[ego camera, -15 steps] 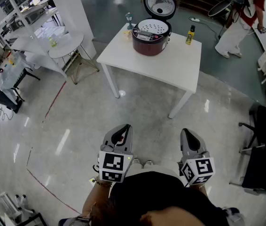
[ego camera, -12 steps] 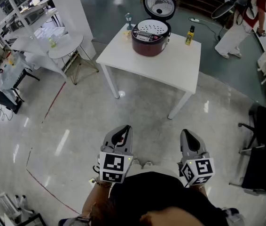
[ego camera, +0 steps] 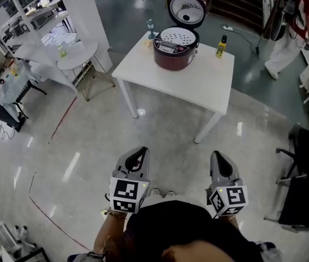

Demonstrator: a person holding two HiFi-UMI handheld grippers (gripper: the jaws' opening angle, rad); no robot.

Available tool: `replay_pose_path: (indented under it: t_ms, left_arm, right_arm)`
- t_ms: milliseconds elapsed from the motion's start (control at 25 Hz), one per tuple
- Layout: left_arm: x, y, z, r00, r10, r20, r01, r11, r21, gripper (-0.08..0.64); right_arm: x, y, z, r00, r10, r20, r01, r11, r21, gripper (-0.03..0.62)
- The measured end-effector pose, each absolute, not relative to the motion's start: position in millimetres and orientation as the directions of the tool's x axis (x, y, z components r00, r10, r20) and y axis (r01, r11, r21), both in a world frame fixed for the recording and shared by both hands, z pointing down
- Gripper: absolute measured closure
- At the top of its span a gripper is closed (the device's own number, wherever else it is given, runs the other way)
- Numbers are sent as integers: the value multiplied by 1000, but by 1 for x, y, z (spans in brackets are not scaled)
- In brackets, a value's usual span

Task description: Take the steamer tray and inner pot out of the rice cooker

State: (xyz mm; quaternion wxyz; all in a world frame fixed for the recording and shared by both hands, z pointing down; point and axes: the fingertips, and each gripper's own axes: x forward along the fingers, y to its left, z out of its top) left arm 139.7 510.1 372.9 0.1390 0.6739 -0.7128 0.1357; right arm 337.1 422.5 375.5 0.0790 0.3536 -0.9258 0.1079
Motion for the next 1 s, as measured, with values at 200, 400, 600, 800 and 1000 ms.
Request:
replay_pose_path:
  t_ms: [200,400,600,800,1000]
  left_arm:
    - [148,500,363,12,-944,330,-999,5,51,420]
    - [156,485,357,52,-961,273,-995,-25,101,192]
    - [150,476,342,43,-984,173,-990,-18,143,108]
    - [125,460,317,-64,-995,72,-987,74,143,94]
    - [108,433,319,-78,-994,75,-991,86,104,92]
  right_arm:
    - [333,412,375,-791,-580,196,-611,769,-189,523]
    - [336,390,374,-789,-588,177,-611,781,-130,269]
    - [343,370,366,-780,-611,136,-622,779,-71,195]
    - [346,342,365,-769,-626,125,-638,760,-122,193]
    - [326,311,368,-767,-629,131,-641,761,-98,193]
